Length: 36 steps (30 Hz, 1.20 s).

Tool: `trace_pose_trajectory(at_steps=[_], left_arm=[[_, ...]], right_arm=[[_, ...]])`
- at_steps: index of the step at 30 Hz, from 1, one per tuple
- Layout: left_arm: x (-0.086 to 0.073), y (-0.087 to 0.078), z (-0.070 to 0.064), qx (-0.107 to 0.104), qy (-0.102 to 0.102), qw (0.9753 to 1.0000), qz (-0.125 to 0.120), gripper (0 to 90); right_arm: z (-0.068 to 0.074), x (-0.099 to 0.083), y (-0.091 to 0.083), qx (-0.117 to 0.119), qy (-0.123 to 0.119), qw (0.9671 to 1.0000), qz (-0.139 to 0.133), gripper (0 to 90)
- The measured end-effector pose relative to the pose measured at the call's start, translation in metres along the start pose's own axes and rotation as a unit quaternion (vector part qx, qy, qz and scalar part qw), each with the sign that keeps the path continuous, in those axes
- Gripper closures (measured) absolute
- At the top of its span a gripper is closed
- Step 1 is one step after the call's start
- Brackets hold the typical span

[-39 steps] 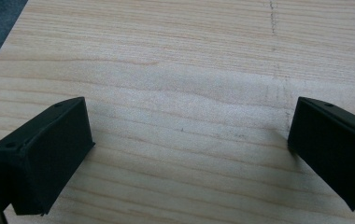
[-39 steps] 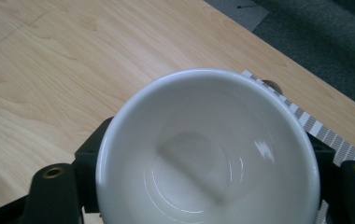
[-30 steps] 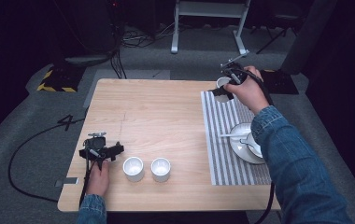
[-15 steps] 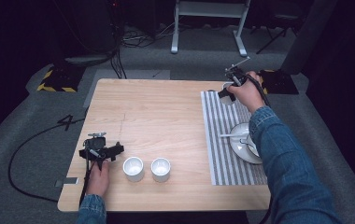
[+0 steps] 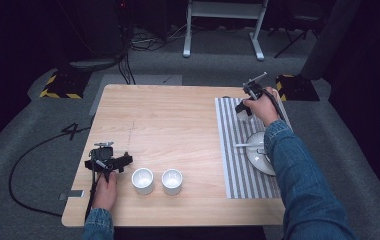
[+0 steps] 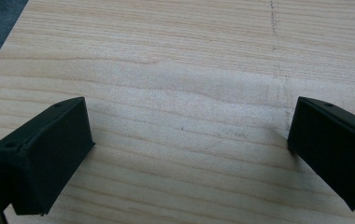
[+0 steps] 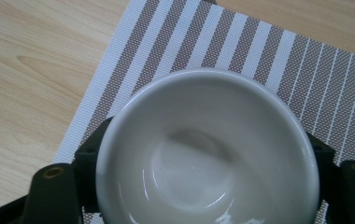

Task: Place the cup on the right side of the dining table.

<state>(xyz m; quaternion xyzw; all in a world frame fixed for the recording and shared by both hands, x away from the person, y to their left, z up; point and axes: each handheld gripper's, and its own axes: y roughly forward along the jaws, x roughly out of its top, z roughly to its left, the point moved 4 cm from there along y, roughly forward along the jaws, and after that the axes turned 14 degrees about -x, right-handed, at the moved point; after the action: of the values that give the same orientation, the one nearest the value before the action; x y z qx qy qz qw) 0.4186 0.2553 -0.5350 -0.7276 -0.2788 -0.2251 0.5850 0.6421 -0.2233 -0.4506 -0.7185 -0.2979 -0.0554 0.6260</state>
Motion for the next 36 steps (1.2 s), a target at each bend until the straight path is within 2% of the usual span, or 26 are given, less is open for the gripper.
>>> trace_pose_trajectory(at_steps=[11,15,28,34,36], left_arm=[[0.000,0.000,0.000,0.000,0.000,1.0000,0.000,0.1],[0.000,0.000,0.000,0.000,0.000,1.0000,0.000,0.1],[0.000,0.000,-0.001,0.001,-0.003,1.0000,0.000,0.1],[0.000,0.000,-0.001,0.001,-0.003,1.0000,0.000,0.2],[0.000,0.000,-0.001,0.002,-0.003,1.0000,-0.001,0.1]], right_arm=[[0.002,-0.007,0.020,-0.002,0.007,0.9998,0.017,27.3],[0.005,-0.007,0.023,-0.011,0.003,0.9997,0.021,27.2],[0.007,-0.008,0.027,-0.011,0.008,0.9998,0.018,27.2],[0.008,-0.011,0.031,-0.011,0.010,0.9996,0.023,27.0],[0.008,-0.012,0.032,-0.010,0.007,0.9994,0.032,26.9]])
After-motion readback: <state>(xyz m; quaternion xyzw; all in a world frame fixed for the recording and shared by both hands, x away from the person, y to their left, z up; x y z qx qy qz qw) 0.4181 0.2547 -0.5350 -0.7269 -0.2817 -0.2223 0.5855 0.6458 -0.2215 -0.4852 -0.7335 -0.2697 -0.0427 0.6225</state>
